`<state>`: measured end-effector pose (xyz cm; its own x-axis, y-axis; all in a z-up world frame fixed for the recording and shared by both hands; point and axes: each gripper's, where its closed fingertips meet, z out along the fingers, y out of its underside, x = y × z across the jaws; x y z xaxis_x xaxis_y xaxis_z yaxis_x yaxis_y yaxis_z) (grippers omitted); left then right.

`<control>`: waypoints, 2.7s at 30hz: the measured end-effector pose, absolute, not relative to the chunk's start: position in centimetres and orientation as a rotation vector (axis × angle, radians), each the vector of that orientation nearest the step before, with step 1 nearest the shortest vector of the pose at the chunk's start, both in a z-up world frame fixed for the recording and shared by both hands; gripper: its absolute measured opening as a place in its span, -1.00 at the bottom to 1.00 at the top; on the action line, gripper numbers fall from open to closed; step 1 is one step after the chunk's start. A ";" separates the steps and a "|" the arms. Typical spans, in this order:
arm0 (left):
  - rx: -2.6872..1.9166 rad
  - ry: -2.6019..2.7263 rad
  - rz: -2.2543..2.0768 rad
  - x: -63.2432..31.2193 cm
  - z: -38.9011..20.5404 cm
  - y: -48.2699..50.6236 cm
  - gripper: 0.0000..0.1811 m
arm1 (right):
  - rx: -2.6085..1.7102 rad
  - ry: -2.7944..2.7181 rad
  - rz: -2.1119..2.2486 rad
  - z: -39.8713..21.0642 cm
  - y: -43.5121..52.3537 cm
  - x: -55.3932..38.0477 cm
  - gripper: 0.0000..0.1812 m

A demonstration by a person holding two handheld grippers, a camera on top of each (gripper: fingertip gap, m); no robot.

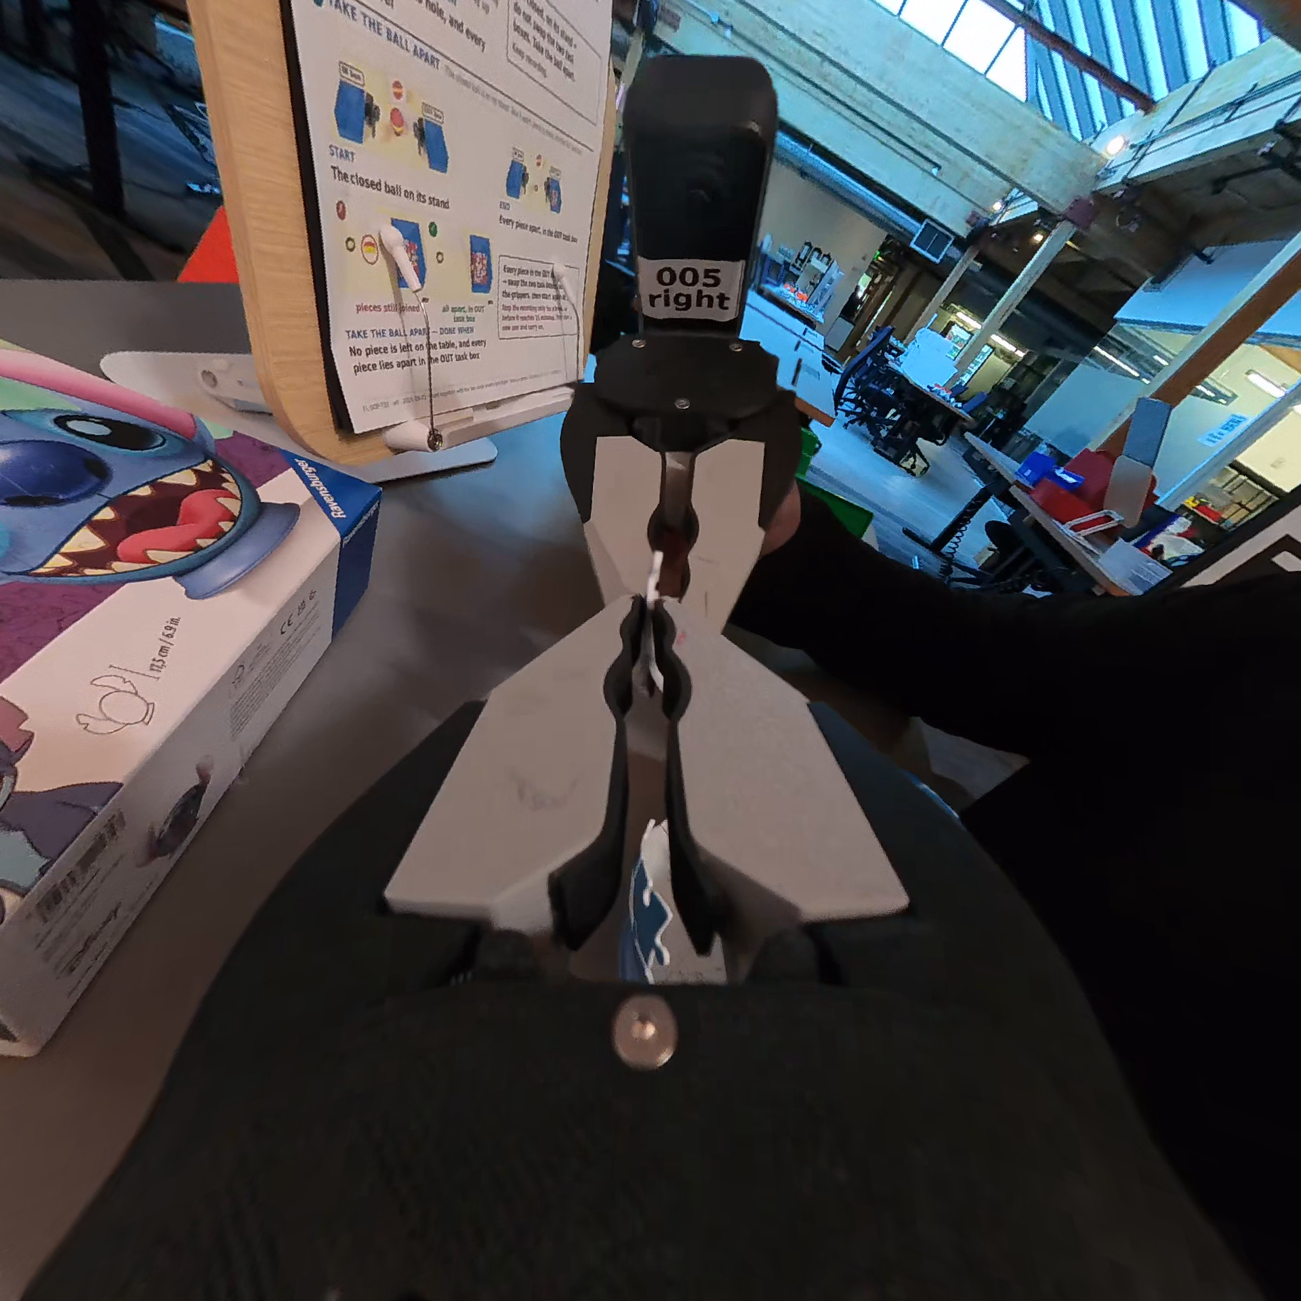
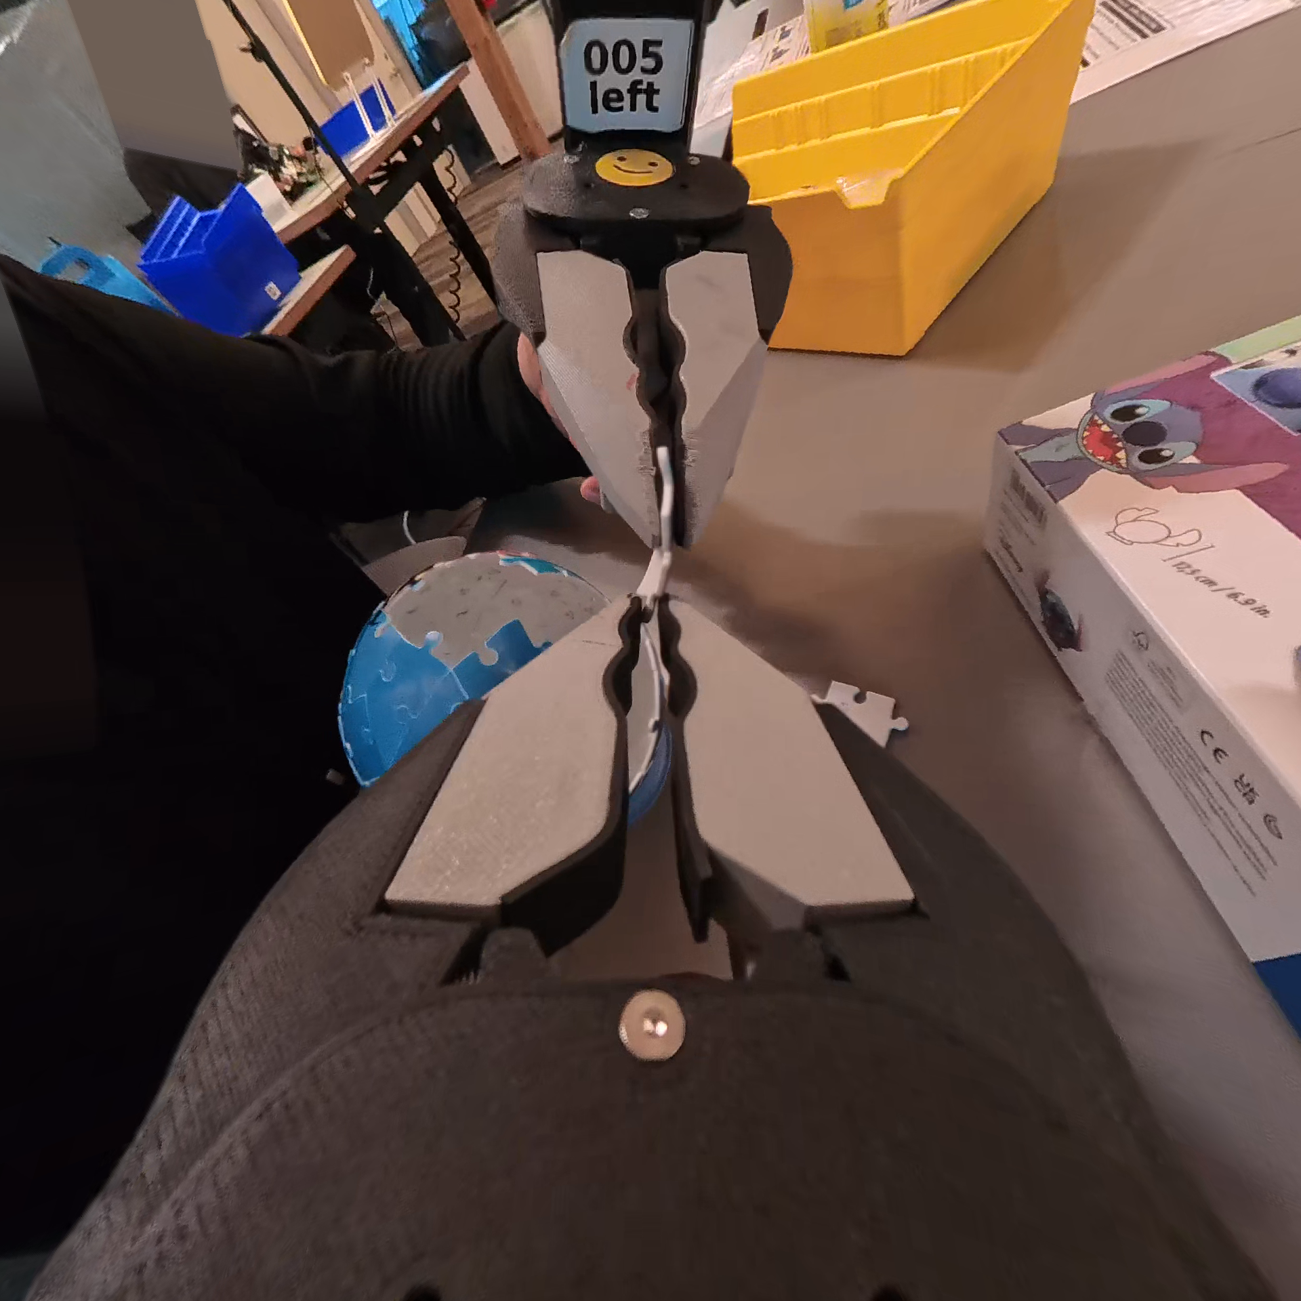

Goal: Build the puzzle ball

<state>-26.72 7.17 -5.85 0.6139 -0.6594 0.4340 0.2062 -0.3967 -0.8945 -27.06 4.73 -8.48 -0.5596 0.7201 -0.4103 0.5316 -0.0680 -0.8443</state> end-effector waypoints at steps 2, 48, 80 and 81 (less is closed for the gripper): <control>-1.748 0.368 -0.969 -27.1 -6.1 7.2 -1.00 | -1.407 -2.017 1.675 -8.5 5.1 -27.0 -1.00; -1.949 0.593 -0.704 -26.1 -10.9 5.2 -1.00 | -1.557 -2.171 1.353 -12.6 4.4 -26.2 -1.00; -2.095 0.715 -0.908 -28.5 -12.0 0.6 -0.78 | -1.724 -2.236 1.208 -15.2 2.7 -24.7 -1.00; -2.075 0.728 -0.947 -28.5 -11.7 0.1 -0.75 | -1.721 -2.239 1.191 -15.3 2.7 -24.7 -1.00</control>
<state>-28.45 0.12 -11.73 0.5683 -0.7257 0.3878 -0.1877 -0.5732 -0.7977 -24.66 2.71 -15.35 -0.3672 0.8492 -0.3795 0.7894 0.0687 -0.6100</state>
